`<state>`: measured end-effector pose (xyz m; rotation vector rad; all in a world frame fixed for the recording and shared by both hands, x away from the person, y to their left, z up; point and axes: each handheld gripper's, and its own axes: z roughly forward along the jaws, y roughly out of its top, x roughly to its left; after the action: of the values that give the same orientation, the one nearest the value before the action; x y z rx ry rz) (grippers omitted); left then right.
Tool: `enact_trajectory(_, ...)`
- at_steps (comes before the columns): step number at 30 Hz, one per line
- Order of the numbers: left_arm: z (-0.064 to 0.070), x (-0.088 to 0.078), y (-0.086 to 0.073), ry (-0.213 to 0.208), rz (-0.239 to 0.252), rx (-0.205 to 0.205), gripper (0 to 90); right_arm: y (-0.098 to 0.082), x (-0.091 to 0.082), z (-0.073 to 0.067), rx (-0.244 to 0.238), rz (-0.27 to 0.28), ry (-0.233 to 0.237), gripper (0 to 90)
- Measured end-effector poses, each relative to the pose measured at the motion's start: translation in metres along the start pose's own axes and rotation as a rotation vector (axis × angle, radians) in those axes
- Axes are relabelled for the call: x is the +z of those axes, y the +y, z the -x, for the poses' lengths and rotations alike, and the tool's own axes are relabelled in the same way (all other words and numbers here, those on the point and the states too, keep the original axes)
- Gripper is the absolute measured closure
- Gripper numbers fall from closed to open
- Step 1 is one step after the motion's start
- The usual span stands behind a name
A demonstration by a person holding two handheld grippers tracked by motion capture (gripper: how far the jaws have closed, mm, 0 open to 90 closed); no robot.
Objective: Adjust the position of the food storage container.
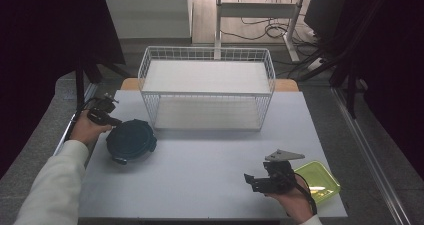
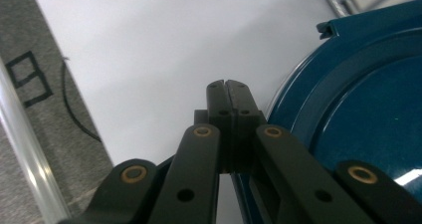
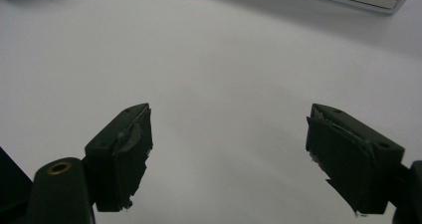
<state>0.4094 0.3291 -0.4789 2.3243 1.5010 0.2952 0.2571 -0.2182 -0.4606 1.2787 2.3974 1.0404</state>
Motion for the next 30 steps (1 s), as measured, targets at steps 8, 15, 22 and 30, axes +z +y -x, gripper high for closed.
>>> enact_trajectory(8, 0.017, -0.002, -0.012, -0.046, 0.008, 0.006, 90.0, 0.000, -0.001, 0.000, 0.004, 0.003, -0.003, 18.3)
enact_trajectory(15, 0.041, 0.004, -0.025, -0.062, -0.018, 0.039, 90.0, 0.001, -0.002, -0.002, 0.000, 0.010, -0.003, 18.2)
enact_trajectory(22, 0.060, 0.004, -0.029, -0.116, -0.002, 0.056, 90.0, 0.002, -0.003, -0.002, 0.000, 0.011, -0.002, 18.2)
enact_trajectory(30, 0.080, 0.006, -0.026, -0.157, -0.002, 0.069, 90.0, 0.002, -0.003, -0.002, -0.002, 0.014, -0.003, 18.2)
